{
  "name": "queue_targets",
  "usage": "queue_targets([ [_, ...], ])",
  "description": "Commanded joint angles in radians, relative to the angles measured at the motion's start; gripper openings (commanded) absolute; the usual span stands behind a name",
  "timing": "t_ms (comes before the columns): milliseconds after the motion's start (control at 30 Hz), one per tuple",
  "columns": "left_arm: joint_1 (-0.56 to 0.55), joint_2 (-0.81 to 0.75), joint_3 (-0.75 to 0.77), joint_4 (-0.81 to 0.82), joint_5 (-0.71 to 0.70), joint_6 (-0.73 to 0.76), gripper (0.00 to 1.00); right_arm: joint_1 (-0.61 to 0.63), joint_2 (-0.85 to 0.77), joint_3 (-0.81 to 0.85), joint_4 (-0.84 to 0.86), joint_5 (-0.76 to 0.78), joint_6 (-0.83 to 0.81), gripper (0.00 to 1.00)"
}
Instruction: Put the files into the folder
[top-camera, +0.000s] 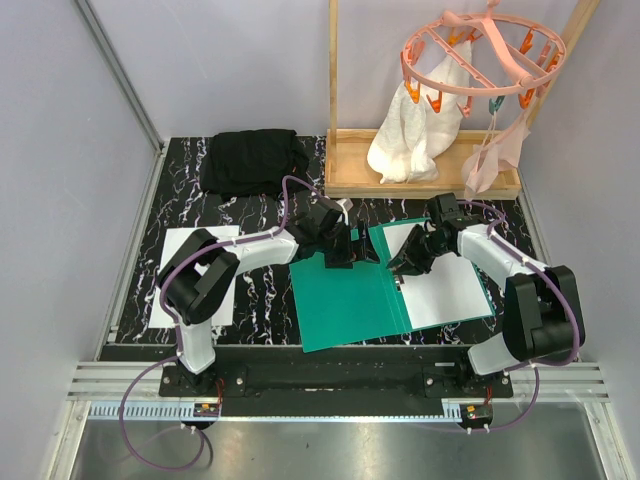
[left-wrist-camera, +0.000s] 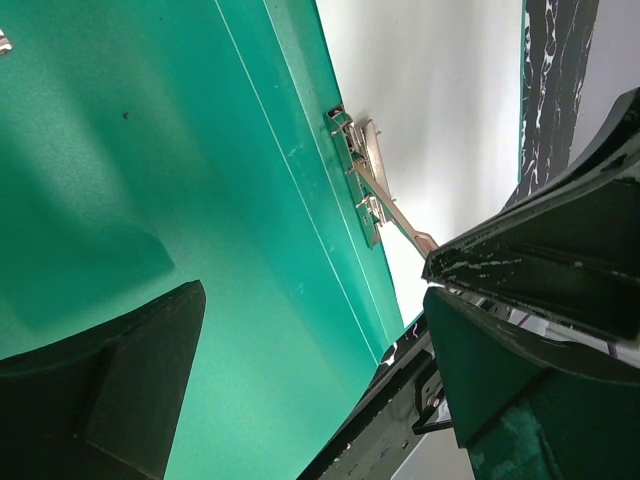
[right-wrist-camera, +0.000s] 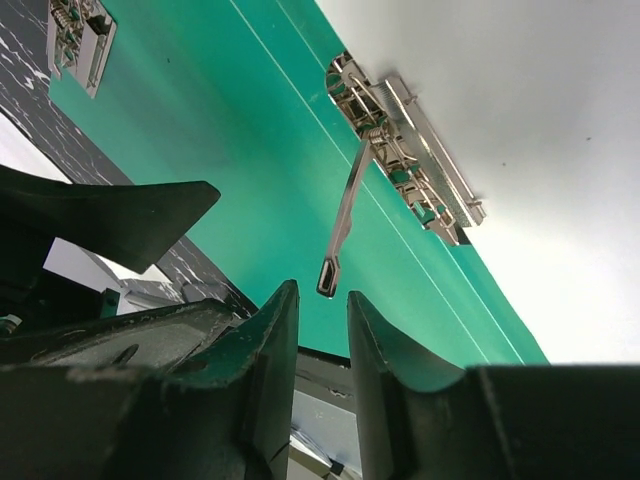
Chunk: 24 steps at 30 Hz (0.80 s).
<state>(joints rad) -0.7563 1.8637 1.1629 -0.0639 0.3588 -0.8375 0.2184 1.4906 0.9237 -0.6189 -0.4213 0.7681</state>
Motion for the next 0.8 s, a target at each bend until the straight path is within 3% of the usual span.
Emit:
queue_targets([
  [0,-0.006,-0.021,0.034,0.016,-0.004,0.023,0.95,-0.022,0.003,-0.009,0.021,-0.034,0.000,0.34],
  [333,-0.008,-0.018,0.040,0.018,-0.001,0.023,0.95,-0.028,0.011,-0.017,0.030,-0.050,-0.003,0.28],
  [567,-0.014,-0.005,0.067,0.026,0.009,0.005,0.94,-0.028,0.028,-0.028,0.039,-0.050,-0.012,0.15],
  [600,-0.020,0.006,0.075,0.027,0.011,0.000,0.93,-0.031,0.031,-0.028,0.039,-0.048,-0.019,0.09],
  [700,-0.026,0.049,0.112,0.042,0.017,-0.026,0.84,-0.033,0.037,-0.025,0.038,-0.025,-0.044,0.00],
  [767,-0.026,0.075,0.139,0.053,0.035,-0.041,0.78,-0.033,0.046,-0.019,0.039,-0.028,-0.056,0.00],
])
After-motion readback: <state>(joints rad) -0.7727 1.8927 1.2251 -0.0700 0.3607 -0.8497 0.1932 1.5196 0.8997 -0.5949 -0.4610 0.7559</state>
